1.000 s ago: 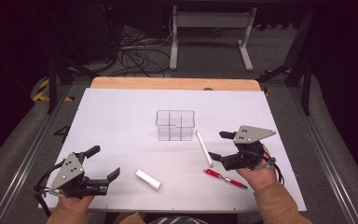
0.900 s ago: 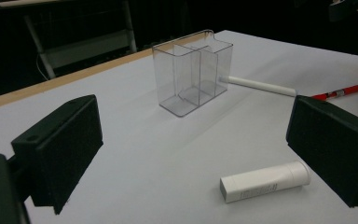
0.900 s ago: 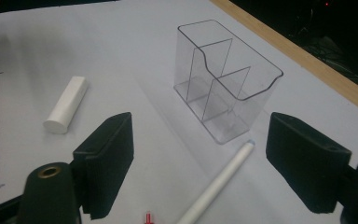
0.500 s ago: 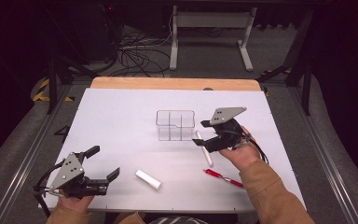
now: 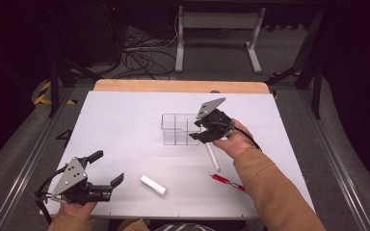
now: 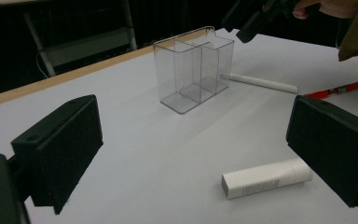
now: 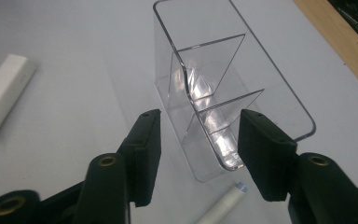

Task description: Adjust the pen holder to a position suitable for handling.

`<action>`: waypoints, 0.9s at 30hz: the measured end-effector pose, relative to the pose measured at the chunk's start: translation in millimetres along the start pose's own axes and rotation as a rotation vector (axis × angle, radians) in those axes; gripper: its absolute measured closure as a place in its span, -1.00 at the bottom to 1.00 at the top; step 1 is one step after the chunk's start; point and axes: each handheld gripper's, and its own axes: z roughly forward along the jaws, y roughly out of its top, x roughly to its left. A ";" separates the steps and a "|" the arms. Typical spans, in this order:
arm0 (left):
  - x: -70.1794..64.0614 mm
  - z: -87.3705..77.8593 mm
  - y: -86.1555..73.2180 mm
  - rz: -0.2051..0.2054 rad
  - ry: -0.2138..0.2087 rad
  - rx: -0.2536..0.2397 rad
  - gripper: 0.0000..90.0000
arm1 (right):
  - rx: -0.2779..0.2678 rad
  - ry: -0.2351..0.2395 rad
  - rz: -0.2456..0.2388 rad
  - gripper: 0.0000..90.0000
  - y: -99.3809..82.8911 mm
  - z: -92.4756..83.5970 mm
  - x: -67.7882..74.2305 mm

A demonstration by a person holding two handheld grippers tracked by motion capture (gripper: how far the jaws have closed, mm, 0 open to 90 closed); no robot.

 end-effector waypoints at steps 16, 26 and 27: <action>1.2 -0.7 -0.6 -0.003 -0.001 -0.002 -0.91 | 0.152 -0.009 -0.116 0.38 16.6 31.0 -7.3; 1.2 -0.3 -1.0 -0.004 0.001 -0.001 -0.91 | 0.207 0.037 -0.120 0.50 12.5 44.1 -10.6; 1.2 -0.2 -1.0 -0.004 0.001 -0.001 -0.91 | 0.215 0.040 -0.123 0.54 12.2 44.9 -10.5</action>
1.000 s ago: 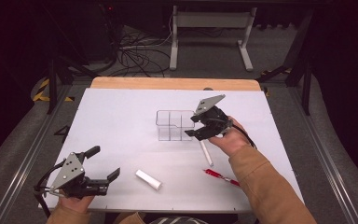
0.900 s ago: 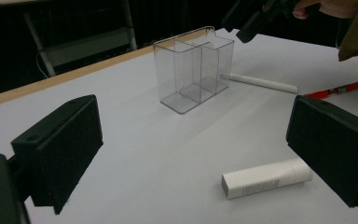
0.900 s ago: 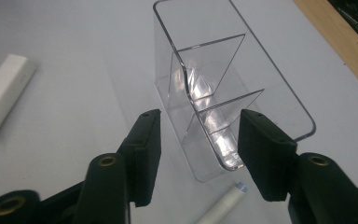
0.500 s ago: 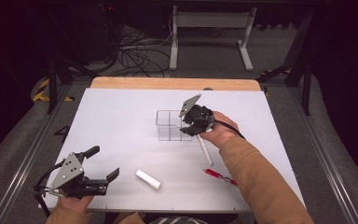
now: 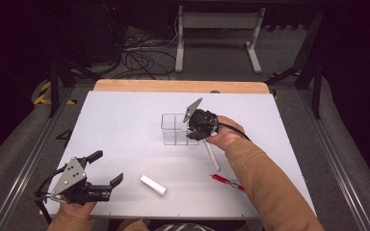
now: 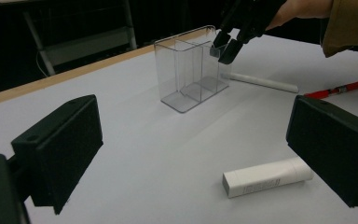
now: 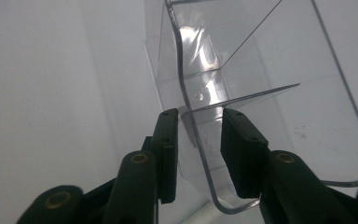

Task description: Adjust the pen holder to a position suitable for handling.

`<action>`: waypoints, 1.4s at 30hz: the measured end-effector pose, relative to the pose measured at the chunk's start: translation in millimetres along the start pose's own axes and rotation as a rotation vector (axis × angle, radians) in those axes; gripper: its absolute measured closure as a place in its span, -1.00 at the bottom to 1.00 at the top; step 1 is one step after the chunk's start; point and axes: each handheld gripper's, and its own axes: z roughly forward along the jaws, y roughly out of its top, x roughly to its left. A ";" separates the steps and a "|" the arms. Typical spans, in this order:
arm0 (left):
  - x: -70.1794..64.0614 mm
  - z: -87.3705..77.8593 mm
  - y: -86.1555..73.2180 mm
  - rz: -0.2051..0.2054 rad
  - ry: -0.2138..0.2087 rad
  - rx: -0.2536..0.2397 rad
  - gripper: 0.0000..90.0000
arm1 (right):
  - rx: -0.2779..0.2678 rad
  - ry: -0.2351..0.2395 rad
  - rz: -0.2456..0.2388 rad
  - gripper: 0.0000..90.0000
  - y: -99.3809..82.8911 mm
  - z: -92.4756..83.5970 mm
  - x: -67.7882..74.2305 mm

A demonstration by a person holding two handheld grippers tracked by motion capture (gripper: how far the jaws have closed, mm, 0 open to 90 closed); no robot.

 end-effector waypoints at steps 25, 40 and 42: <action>1.2 -0.1 -0.7 -0.012 -0.007 0.000 -0.91 | 0.012 0.045 -0.071 0.97 -2.6 -0.2 2.3; 1.1 0.4 -0.9 -0.016 -0.008 0.000 -0.91 | -0.012 0.145 -0.132 0.97 -12.1 -29.6 20.8; 0.7 0.5 -0.8 -0.017 -0.008 0.000 -0.91 | -0.002 0.162 -0.147 0.97 -13.0 -31.7 26.2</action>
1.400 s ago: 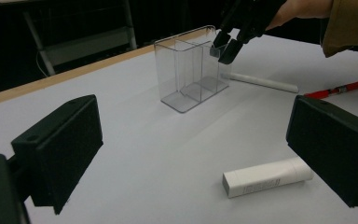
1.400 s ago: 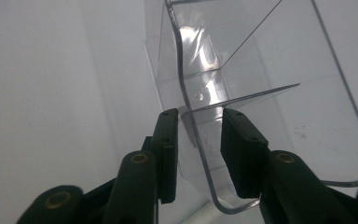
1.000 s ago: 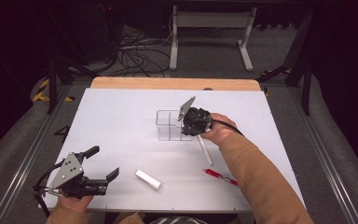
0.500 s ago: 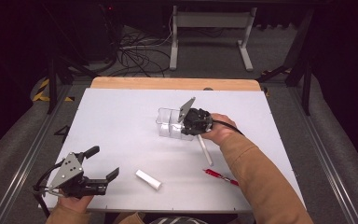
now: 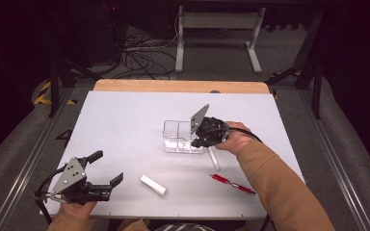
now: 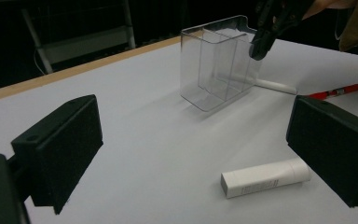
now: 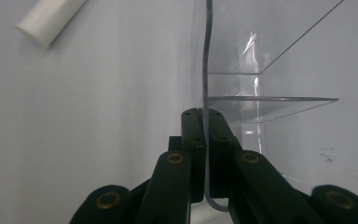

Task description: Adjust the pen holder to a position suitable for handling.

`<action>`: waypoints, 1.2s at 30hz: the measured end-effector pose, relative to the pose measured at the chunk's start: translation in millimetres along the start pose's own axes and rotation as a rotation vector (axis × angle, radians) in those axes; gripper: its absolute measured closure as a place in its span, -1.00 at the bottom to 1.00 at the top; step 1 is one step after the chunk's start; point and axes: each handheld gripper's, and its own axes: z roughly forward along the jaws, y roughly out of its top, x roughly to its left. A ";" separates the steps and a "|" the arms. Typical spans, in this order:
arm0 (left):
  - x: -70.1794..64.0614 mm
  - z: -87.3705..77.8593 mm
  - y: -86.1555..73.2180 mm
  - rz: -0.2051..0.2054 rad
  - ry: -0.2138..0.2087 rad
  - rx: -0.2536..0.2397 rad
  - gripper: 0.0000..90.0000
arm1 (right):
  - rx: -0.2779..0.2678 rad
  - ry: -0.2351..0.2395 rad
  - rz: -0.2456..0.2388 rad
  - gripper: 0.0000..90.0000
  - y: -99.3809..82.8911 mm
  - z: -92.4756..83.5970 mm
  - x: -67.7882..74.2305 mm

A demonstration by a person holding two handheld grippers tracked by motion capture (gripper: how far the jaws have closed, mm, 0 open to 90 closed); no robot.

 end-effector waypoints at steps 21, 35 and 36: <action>0.2 0.3 -0.2 0.001 -0.001 -0.001 -0.91 | -0.002 0.139 -0.027 0.96 -3.2 12.6 16.7; -2.1 1.4 0.4 0.002 -0.004 0.000 -0.91 | 0.007 0.122 -0.044 0.85 -4.3 14.9 20.4; -2.0 1.5 0.4 0.003 -0.006 0.001 -0.91 | 0.002 0.119 -0.041 0.83 -4.7 14.8 20.6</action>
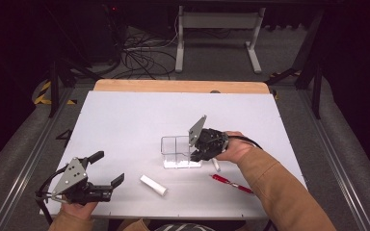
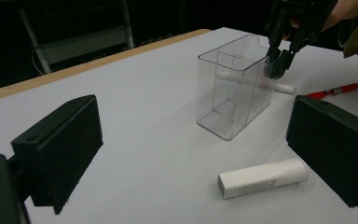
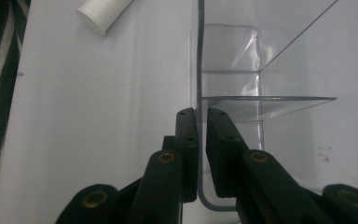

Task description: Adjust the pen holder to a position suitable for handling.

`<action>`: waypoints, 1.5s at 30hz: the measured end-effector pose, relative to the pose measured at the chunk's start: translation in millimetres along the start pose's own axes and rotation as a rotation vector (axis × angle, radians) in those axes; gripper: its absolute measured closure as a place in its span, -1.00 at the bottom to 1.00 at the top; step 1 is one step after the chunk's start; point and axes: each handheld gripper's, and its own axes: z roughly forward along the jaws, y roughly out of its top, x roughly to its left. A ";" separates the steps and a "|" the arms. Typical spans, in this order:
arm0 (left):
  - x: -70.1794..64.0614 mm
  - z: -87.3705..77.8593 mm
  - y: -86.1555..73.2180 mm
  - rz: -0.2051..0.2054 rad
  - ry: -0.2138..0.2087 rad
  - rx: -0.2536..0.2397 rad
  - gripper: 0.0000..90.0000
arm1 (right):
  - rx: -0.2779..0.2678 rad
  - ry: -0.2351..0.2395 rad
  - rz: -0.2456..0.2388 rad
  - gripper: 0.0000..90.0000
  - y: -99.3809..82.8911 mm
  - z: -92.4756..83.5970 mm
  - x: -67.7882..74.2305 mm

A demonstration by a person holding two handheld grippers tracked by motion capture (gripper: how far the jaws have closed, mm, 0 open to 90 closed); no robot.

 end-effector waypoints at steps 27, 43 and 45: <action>-5.2 8.4 16.1 0.022 -0.051 -0.007 -0.92 | -0.636 -0.397 0.271 -0.89 -46.8 -86.2 63.1; -7.0 10.3 22.9 0.038 -0.073 -0.002 -0.93 | -0.707 -0.526 0.402 -0.91 -94.0 -96.4 85.1; -8.0 10.3 23.8 0.038 -0.077 0.004 -0.92 | -0.717 -0.531 0.417 -0.90 -98.4 -97.4 88.3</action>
